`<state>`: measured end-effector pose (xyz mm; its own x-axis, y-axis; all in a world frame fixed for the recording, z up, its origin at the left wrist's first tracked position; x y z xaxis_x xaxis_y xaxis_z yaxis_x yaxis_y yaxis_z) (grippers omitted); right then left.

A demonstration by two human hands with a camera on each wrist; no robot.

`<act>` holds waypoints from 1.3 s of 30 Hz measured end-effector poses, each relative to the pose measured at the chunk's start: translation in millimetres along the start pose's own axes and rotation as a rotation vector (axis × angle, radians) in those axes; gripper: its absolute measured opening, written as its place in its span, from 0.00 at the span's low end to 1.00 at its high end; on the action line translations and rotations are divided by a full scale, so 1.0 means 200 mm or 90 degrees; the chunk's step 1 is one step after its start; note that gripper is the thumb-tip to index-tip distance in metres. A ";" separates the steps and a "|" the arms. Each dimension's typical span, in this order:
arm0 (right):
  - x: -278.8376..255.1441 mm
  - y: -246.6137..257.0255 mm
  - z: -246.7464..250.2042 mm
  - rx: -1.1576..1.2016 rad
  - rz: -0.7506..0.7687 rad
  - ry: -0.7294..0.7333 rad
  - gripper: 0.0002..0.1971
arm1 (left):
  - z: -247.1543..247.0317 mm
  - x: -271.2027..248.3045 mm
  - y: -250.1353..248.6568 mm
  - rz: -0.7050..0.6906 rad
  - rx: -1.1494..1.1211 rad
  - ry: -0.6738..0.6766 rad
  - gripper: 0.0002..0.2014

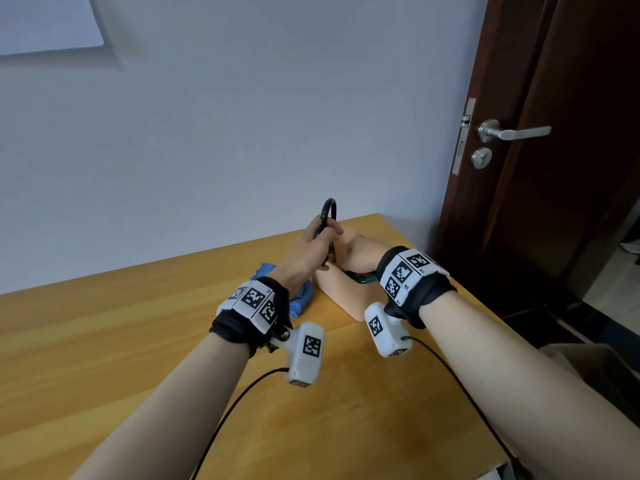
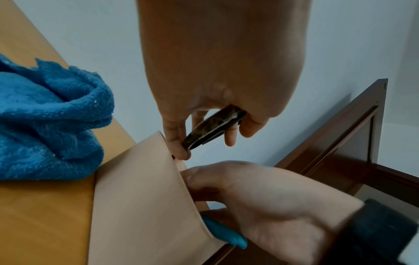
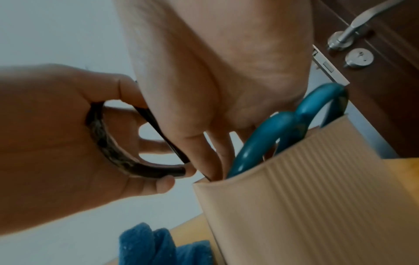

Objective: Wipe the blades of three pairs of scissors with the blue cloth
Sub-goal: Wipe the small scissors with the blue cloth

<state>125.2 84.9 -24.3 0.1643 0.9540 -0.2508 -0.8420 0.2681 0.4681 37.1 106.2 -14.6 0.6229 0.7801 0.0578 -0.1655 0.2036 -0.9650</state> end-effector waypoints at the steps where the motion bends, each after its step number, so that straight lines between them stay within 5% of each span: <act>1: 0.01 0.00 0.00 -0.014 -0.002 -0.001 0.10 | 0.01 0.00 0.01 0.006 -0.004 -0.004 0.07; 11: 0.11 -0.18 -0.01 -0.140 -0.177 -0.028 0.20 | 0.04 0.00 0.04 0.023 -0.001 -0.012 0.07; 17: 0.06 -0.15 0.06 -0.156 -0.106 -0.082 0.09 | 0.02 0.01 0.02 0.033 0.033 -0.004 0.10; 22: -0.02 -0.16 0.22 0.016 -0.037 -0.185 0.04 | 0.01 0.04 0.00 0.061 0.095 -0.007 0.15; 30: -0.29 -0.33 0.47 0.334 -0.071 -0.487 0.13 | -0.15 0.06 -0.01 0.007 0.315 0.055 0.14; 39: -0.28 -0.30 0.39 0.538 -0.019 -0.456 0.11 | -0.35 0.10 0.12 0.023 0.596 0.164 0.20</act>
<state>206.9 25.5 28.6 0.6677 0.7293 0.1495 -0.2560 0.0364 0.9660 99.0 86.1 -53.4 0.7352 0.6646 -0.1334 -0.6601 0.6572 -0.3639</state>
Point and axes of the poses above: each hand's wrist, its own x-axis towards the middle knuckle, its own z-axis out of the back of the hand, y = z × x, the point moved 8 cm from there along x, towards the middle knuckle, and after that the axes turned 5 degrees about y, right-handed, at the moved point
